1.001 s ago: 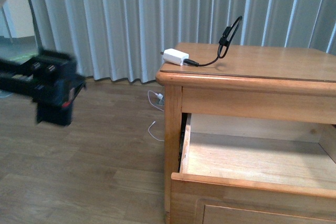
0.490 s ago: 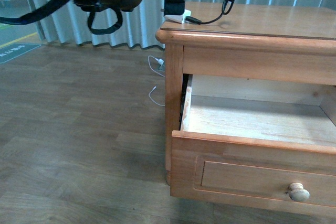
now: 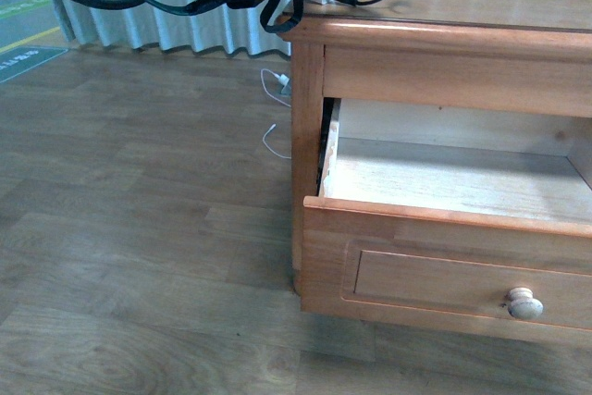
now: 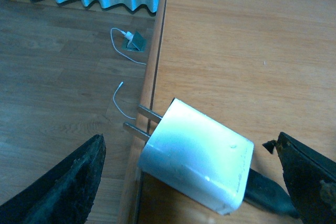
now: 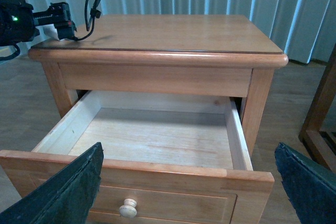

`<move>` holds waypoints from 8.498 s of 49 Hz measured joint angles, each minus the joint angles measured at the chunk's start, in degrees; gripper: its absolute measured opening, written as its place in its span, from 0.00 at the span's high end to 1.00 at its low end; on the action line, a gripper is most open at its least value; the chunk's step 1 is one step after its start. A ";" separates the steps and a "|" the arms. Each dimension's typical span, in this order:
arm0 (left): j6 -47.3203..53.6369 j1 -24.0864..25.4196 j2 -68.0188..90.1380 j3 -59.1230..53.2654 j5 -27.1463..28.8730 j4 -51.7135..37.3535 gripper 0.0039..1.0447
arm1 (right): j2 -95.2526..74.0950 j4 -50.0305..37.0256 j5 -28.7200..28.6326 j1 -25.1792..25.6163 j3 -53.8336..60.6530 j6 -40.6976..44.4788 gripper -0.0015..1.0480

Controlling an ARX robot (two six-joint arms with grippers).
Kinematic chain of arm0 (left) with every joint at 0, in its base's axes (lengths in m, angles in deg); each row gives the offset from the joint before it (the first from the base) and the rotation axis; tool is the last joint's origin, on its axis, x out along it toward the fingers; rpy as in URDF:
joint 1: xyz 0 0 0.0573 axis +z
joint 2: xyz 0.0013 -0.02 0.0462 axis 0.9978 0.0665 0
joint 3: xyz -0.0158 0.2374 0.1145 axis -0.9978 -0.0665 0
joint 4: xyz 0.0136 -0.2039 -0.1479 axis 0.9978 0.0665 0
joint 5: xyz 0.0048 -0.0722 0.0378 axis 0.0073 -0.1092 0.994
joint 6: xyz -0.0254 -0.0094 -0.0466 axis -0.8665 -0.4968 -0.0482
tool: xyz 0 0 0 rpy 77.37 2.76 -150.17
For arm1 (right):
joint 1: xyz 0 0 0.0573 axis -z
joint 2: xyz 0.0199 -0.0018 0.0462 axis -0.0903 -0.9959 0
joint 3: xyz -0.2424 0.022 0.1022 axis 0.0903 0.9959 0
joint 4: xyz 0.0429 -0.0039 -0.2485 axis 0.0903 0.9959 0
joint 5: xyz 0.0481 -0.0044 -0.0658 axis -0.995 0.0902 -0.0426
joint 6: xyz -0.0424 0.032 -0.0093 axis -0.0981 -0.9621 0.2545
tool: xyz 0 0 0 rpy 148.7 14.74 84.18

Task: Put charger into drawer

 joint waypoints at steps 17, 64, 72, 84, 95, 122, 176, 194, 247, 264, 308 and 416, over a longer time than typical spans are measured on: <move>-0.07 -0.02 5.81 9.64 0.92 4.74 0.05 | 0.00 0.00 0.00 0.00 -0.02 0.00 0.08; 2.89 0.07 4.68 8.79 -0.74 5.68 0.35 | 0.00 0.00 0.00 0.00 0.00 0.00 0.08; 2.75 0.26 3.82 7.02 -0.85 4.15 0.35 | 0.00 0.00 0.00 0.00 0.00 0.00 0.08; 1.27 0.33 0.02 -0.52 -2.71 -0.98 0.35 | 0.00 0.00 0.00 0.00 0.00 0.00 0.08; -0.22 -1.62 -7.89 -12.70 -6.08 -7.91 0.35 | 0.00 0.00 0.00 0.00 0.00 0.00 0.08; 1.18 -12.94 -14.47 -24.81 -9.73 -11.63 0.35 | 0.00 0.00 0.00 0.00 0.00 0.00 0.08; 2.32 -13.05 -7.93 -24.00 -6.71 -11.23 0.05 | 0.00 0.02 0.00 0.00 0.00 0.00 0.08; 7.74 -6.62 -28.48 -39.32 -8.37 -16.50 0.05 | 0.00 0.00 0.00 0.00 0.00 0.00 0.08; 5.42 23.47 -118.53 -100.06 -14.84 14.73 0.05 | 0.00 0.00 0.00 0.00 0.00 0.00 0.08; 9.11 25.77 -126.11 -104.06 -19.89 11.02 0.36 | 0.00 0.00 0.00 0.00 0.00 0.00 0.08; 10.23 25.86 -133.11 -109.22 -20.04 11.67 0.95 | 0.02 0.00 0.00 0.00 0.00 0.00 0.08; 10.36 25.88 -133.11 -109.22 -20.04 11.67 0.05 | -101.90 -24.52 14.34 -6.60 -40.70 -7.04 0.08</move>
